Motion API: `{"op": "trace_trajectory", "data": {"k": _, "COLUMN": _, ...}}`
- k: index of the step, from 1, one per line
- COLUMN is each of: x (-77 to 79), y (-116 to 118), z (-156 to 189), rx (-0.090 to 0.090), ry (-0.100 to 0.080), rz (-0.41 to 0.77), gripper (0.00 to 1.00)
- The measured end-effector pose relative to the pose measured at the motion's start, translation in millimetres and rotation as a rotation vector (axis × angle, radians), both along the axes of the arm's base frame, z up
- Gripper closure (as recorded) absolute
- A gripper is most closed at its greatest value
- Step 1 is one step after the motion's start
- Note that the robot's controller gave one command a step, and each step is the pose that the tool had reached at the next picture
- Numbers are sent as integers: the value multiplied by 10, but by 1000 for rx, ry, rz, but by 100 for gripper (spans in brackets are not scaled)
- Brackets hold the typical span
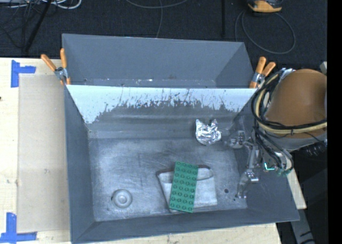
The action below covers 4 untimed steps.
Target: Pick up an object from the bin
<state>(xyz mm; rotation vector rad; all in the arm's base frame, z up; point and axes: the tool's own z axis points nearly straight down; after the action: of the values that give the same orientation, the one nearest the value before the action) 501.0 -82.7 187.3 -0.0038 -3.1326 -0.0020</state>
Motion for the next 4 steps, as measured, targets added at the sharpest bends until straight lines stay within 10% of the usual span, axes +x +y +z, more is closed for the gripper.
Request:
{"op": "trace_trajectory", "data": {"k": 1, "x": -91, "y": 491, "z": -1132, "rx": -5, "ry": -32, "rz": 379, "gripper": 0}}
{"op": "trace_trajectory", "data": {"k": 2, "x": -136, "y": 471, "z": -1124, "rx": -5, "ry": -11, "rz": 379, "gripper": 100}}
{"op": "trace_trajectory", "data": {"k": 3, "x": -211, "y": 691, "z": 443, "rx": 0, "ry": -15, "rz": 478, "gripper": 100}}
{"op": "trace_trajectory", "data": {"k": 4, "x": 114, "y": 281, "z": -663, "rx": 3, "ry": -15, "rz": 947, "gripper": 100}}
